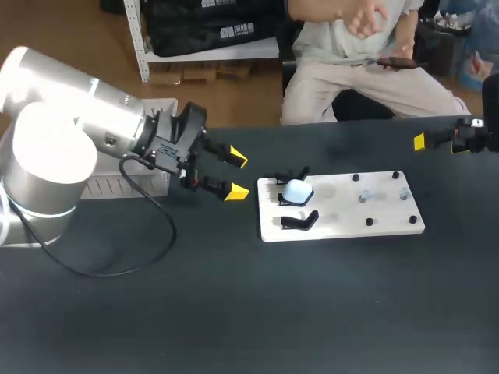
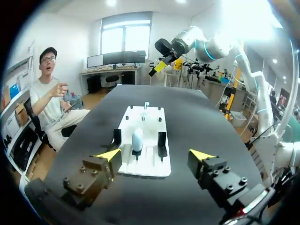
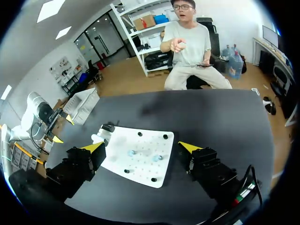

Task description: Pick up each earbud case from the left stands, insert the matching earbuds, close the lid, and place the case in the box.

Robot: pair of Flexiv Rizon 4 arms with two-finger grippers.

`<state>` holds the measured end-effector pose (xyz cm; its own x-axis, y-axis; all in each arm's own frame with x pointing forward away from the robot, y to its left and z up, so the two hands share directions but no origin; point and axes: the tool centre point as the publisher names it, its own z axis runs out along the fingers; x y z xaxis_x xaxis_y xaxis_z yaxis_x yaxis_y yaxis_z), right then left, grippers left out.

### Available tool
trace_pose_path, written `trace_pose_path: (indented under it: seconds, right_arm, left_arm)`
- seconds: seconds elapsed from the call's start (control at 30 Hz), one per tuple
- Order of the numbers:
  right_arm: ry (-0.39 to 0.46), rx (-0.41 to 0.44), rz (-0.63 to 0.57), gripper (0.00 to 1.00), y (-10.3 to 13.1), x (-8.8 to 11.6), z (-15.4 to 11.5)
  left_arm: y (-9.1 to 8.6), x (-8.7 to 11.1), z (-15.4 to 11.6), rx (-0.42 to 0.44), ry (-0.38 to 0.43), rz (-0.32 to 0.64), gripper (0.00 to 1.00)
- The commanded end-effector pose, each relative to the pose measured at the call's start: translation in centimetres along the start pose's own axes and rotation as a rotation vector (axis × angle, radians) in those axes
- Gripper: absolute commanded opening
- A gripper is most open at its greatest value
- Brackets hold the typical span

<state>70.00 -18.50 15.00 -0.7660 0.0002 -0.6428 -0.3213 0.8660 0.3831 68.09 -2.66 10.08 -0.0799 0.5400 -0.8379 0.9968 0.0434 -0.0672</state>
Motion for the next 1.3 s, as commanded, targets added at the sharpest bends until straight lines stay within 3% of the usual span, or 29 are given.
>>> trace_pose_path:
  seconds: [0.03,0.1,0.3,0.63,0.9,1.0,1.3]
  right_arm:
    - [0.000,0.000,0.000,1.00,0.0,0.0,0.0]
    - [0.000,0.000,0.000,1.00,0.0,0.0,0.0]
    - [0.000,0.000,0.000,1.00,0.0,0.0,0.0]
    - [0.000,0.000,0.000,1.00,0.0,0.0,0.0]
    - [0.000,0.000,0.000,1.00,0.0,0.0,0.0]
    - [0.000,0.000,0.000,1.00,0.0,0.0,0.0]
    - [0.000,0.000,0.000,1.00,0.0,0.0,0.0]
  left_arm:
    - [0.6,0.6,2.4,0.025,-0.025,0.003,0.80]
    - [0.5,0.7,3.0,0.027,-0.038,0.011,0.73]
    - [0.7,1.0,4.7,0.028,-0.060,0.034,0.78]
    - [1.9,1.4,6.9,0.042,-0.076,0.057,0.73]
    - [2.8,1.6,8.5,0.058,-0.084,0.063,0.64]
    - [3.2,1.6,8.9,0.057,-0.090,0.060,0.53]
    - [4.0,1.6,10.1,0.065,-0.111,0.039,0.47]
